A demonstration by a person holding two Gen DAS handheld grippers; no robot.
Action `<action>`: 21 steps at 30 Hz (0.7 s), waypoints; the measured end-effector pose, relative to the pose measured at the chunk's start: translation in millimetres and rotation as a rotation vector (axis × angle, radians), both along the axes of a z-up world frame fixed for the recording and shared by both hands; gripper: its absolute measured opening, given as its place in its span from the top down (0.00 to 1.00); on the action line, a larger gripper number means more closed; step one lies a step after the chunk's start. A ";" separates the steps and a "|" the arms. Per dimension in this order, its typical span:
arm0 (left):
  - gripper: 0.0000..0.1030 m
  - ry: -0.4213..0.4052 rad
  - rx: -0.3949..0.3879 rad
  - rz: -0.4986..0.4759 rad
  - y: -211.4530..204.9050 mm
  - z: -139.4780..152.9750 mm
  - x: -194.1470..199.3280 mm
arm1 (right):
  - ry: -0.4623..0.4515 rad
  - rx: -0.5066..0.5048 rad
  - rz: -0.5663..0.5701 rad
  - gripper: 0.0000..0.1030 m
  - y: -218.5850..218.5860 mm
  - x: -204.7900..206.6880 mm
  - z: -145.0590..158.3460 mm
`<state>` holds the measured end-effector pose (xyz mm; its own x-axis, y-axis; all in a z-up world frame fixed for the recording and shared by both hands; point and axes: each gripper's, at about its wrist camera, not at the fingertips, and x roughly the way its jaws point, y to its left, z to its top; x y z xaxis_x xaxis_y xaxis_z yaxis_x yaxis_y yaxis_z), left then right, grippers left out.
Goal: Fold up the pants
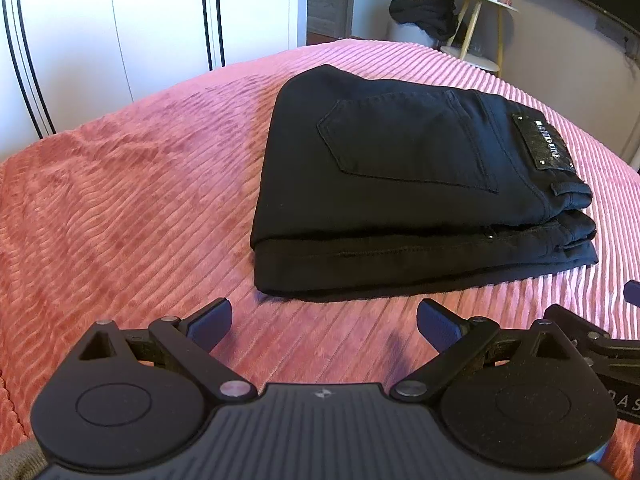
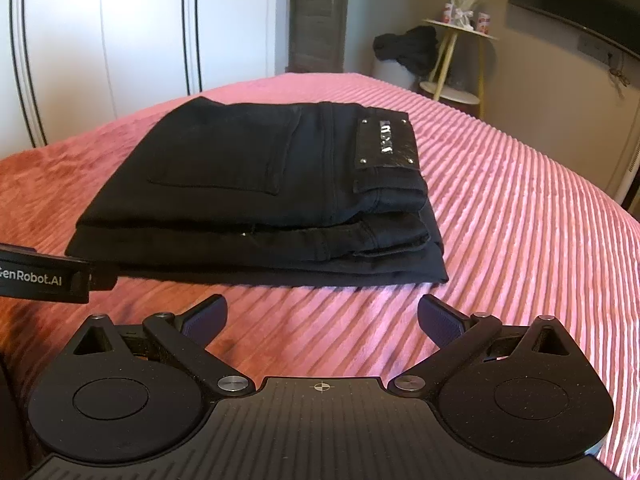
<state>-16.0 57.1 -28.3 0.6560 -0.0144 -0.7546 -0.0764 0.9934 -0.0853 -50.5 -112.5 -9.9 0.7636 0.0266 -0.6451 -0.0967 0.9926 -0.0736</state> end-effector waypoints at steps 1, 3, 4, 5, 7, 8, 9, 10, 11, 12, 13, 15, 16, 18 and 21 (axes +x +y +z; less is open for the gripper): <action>0.04 0.000 0.003 -0.001 -0.4 -0.1 -0.1 | -0.002 0.002 -0.003 0.00 -0.6 0.0 0.5; 0.04 -0.001 0.007 -0.003 -1.3 -0.2 -0.5 | -0.004 0.007 -0.009 0.00 -1.7 0.2 1.1; 0.04 -0.002 0.008 -0.003 -1.2 -0.5 -0.5 | -0.004 0.008 -0.013 0.00 -2.2 0.3 1.2; 0.04 -0.002 0.008 -0.003 -1.4 -0.5 -0.8 | -0.005 0.009 -0.016 0.00 -2.6 0.2 1.4; 0.04 -0.003 0.008 -0.001 -1.4 -0.3 -1.1 | -0.005 0.010 -0.017 0.00 -3.0 0.3 1.6; 0.04 -0.004 0.008 -0.002 -1.5 -0.2 -1.3 | -0.007 0.009 -0.018 0.00 -2.9 0.1 1.9; 0.04 -0.005 0.008 -0.003 -1.5 -0.1 -1.4 | -0.009 0.008 -0.018 0.00 -2.8 -0.1 2.1; 0.04 -0.006 0.011 -0.003 -2.0 0.1 -1.9 | -0.009 0.007 -0.017 0.00 -2.6 -0.1 2.2; 0.04 -0.006 0.012 -0.004 -2.3 0.1 -2.0 | -0.011 0.006 -0.017 0.00 -2.4 0.0 2.3; 0.04 -0.007 0.013 -0.005 -2.6 0.1 -2.2 | -0.011 0.004 -0.017 0.00 -1.9 -0.4 2.3; 0.04 -0.007 0.014 -0.006 -2.7 0.1 -2.0 | -0.012 0.002 -0.018 0.00 -1.7 -0.3 2.3; 0.04 -0.007 0.017 -0.008 -3.0 -0.1 -2.1 | -0.012 0.002 -0.019 0.00 -2.3 -0.3 2.3; 0.04 -0.007 0.019 -0.007 -3.3 -0.2 -2.4 | -0.013 0.003 -0.019 0.00 -2.5 -0.4 2.5; 0.04 -0.007 0.020 -0.007 -3.7 -0.4 -2.5 | -0.016 0.005 -0.020 0.00 -2.9 -0.6 3.0; 0.04 -0.005 0.021 -0.007 -3.7 -0.8 -2.2 | -0.017 0.005 -0.019 0.00 -2.3 -0.1 2.9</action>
